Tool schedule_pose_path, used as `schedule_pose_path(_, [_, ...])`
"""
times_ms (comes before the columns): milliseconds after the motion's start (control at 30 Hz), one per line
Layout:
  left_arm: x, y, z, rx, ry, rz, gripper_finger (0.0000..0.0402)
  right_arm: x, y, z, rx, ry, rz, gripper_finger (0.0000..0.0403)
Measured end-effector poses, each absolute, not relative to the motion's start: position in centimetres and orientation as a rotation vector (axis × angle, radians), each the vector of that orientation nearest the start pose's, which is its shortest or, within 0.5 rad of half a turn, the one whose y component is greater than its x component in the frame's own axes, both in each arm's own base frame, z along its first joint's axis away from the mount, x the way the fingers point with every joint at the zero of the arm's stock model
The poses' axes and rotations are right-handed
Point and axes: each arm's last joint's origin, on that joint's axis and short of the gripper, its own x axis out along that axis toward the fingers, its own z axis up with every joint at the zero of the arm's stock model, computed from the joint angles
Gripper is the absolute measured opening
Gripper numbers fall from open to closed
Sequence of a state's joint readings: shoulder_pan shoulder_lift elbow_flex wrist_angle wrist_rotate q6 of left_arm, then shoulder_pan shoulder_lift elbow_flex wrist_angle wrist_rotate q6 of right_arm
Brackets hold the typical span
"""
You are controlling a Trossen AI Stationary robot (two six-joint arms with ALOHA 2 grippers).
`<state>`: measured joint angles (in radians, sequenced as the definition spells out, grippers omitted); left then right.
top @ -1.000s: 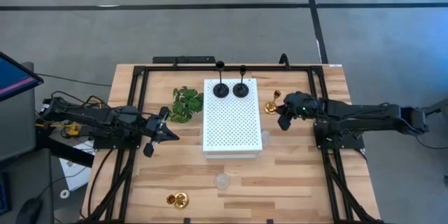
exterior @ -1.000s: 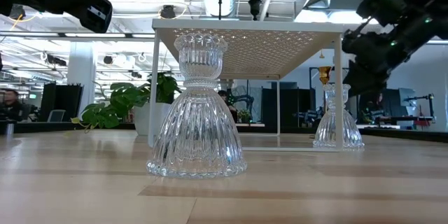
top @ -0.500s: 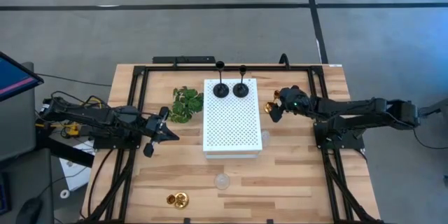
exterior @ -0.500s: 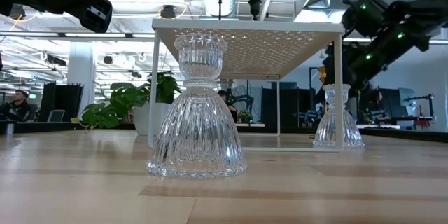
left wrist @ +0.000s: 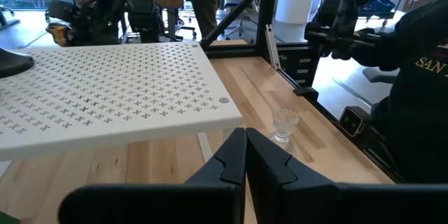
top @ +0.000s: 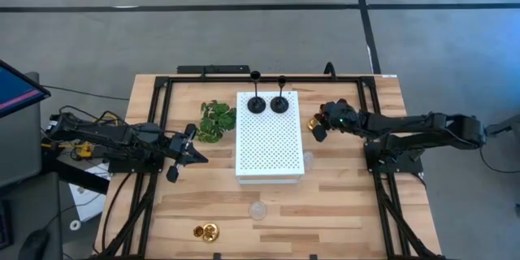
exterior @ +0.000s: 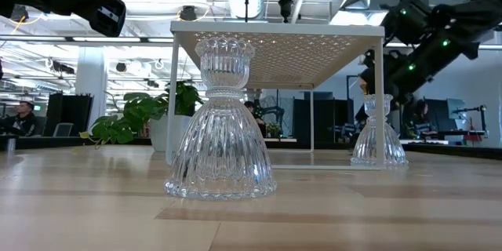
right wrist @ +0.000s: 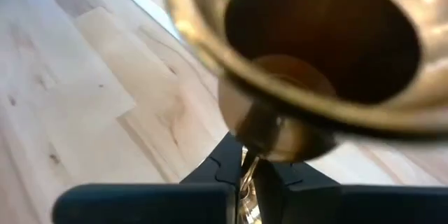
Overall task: Pick & Place candle stick holders
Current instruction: Put the top gold candle holder on the shelf
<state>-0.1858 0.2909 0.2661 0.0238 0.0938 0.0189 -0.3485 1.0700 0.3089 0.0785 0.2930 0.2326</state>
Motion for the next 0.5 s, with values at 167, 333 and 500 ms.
schedule_pose_path(167, [10.8,-2.3,23.3,0.019,-0.002,-0.279,0.0007,17.2,-7.0,17.6,0.222,0.693,-0.693,0.0007])
schedule_pose_path(333, [10.8,-2.3,23.3,0.019,-0.002,-0.279,0.0007,17.0,-6.7,22.4,0.185,0.690,-0.687,0.0006])
schedule_pose_path(500, [10.8,-2.3,23.3,0.019,-0.002,-0.280,0.0007,16.8,-6.5,27.9,0.133,0.632,-0.660,0.0005])
